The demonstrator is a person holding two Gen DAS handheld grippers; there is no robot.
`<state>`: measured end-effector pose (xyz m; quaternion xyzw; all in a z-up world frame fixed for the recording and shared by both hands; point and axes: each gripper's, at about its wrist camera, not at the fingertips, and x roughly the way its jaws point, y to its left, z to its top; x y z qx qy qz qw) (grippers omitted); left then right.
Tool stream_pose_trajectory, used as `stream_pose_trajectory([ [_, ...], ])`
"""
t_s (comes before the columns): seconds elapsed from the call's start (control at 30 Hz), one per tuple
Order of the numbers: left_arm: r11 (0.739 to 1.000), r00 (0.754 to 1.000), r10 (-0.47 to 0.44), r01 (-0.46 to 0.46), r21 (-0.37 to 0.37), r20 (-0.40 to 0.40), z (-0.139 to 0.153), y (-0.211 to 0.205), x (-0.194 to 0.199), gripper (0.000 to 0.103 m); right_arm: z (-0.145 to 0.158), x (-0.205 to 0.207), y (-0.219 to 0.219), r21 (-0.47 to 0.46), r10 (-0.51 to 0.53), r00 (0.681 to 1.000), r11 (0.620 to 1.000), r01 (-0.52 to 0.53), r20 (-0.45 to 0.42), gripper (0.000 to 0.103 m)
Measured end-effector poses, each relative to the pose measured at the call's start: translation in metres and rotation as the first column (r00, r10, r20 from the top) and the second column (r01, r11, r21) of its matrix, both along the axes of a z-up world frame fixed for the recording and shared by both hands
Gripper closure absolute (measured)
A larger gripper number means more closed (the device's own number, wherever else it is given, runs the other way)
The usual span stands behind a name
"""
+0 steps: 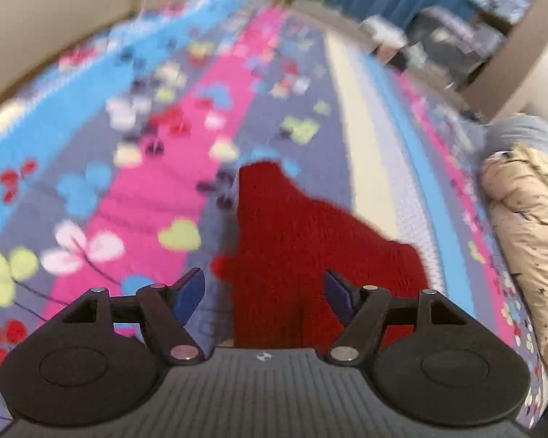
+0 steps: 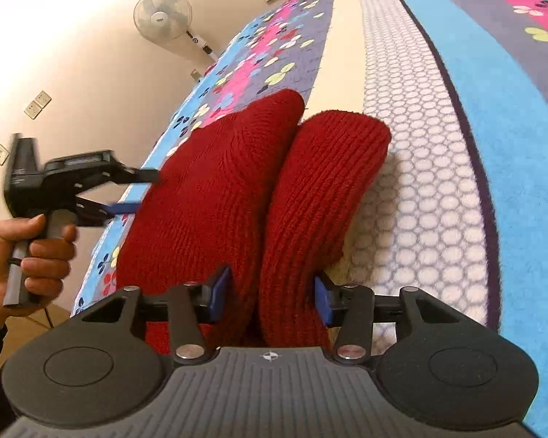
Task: Fold small clothes
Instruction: 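Lower the folded sweater onto the bed and open the right tool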
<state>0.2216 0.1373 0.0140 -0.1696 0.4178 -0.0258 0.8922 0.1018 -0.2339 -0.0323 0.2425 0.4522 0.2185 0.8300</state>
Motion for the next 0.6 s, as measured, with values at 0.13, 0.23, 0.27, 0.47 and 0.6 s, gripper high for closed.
stream_pose_trajectory([
  [0.13,0.981,0.977,-0.184,0.175,0.083,0.108,0.02,-0.023,-0.054,0.028,0.003,-0.009,-0.008,-0.008,-0.004,1.0,1.0,0.004,0.014,0.051],
  [0.23,0.926,0.943,-0.321,0.294,0.236,0.084,-0.009,-0.058,-0.075,0.028,0.003,-0.012,-0.008,-0.028,-0.006,1.0,1.0,0.006,0.017,0.051],
  [0.27,0.901,0.934,-0.356,0.339,0.272,0.014,-0.031,-0.067,-0.075,0.028,0.004,-0.013,-0.006,-0.032,-0.009,1.0,0.999,0.009,0.018,0.051],
  [0.47,0.921,0.943,-0.312,0.27,0.281,0.117,-0.016,-0.072,-0.118,0.029,0.016,-0.027,-0.007,-0.068,-0.031,0.998,0.997,0.035,0.058,0.051],
  [0.6,0.916,0.947,-0.308,0.268,0.299,0.095,-0.026,-0.073,-0.132,0.036,0.033,-0.042,-0.002,-0.125,0.042,0.984,0.992,-0.02,0.171,0.051],
])
